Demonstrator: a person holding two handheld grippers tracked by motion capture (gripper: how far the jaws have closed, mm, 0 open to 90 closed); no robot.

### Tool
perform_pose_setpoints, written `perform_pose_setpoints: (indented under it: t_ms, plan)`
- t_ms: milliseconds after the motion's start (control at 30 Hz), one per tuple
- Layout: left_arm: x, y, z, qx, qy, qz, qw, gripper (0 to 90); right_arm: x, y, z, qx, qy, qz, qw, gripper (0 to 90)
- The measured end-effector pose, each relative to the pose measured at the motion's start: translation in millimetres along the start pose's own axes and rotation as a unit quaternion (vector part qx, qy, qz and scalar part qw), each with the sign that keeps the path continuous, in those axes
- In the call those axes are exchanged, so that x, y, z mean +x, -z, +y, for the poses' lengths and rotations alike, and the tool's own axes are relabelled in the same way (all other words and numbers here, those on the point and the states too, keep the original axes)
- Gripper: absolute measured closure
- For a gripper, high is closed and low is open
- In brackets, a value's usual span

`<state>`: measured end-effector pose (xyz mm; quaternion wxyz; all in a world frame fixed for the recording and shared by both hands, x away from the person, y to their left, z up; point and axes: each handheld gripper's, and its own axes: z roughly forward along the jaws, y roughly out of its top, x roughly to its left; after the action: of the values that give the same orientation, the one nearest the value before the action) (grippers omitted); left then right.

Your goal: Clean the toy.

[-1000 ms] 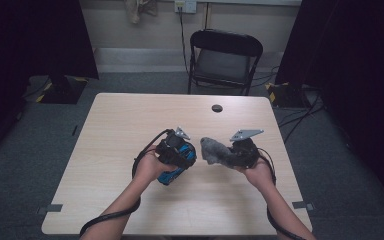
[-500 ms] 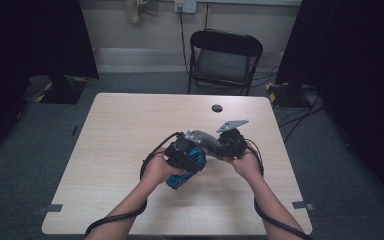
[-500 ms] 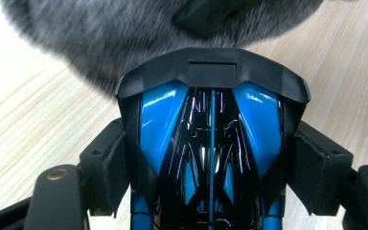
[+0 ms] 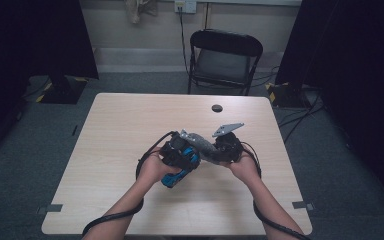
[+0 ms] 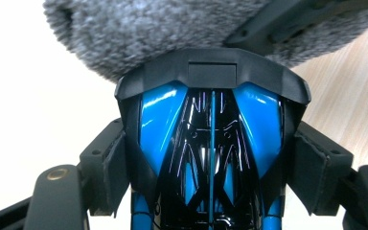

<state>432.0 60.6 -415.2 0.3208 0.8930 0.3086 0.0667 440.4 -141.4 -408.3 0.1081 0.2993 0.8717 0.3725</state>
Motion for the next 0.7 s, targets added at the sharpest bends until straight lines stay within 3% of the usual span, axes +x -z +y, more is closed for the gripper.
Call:
perform_pose_setpoints:
  t_ms: [533,700]
  plan:
    - [16.3,7.2,-3.1,-0.001,0.024,0.017,0.9996,25.5,2.5,15.7,-18.5,-0.007,0.002,0.023,0.9997,70.1]
    - [10.4,10.5,-2.3,-0.003,0.015,0.016,0.9998,25.4,-6.0,22.2,-20.5,-0.016,-0.019,0.007,0.9997,70.0]
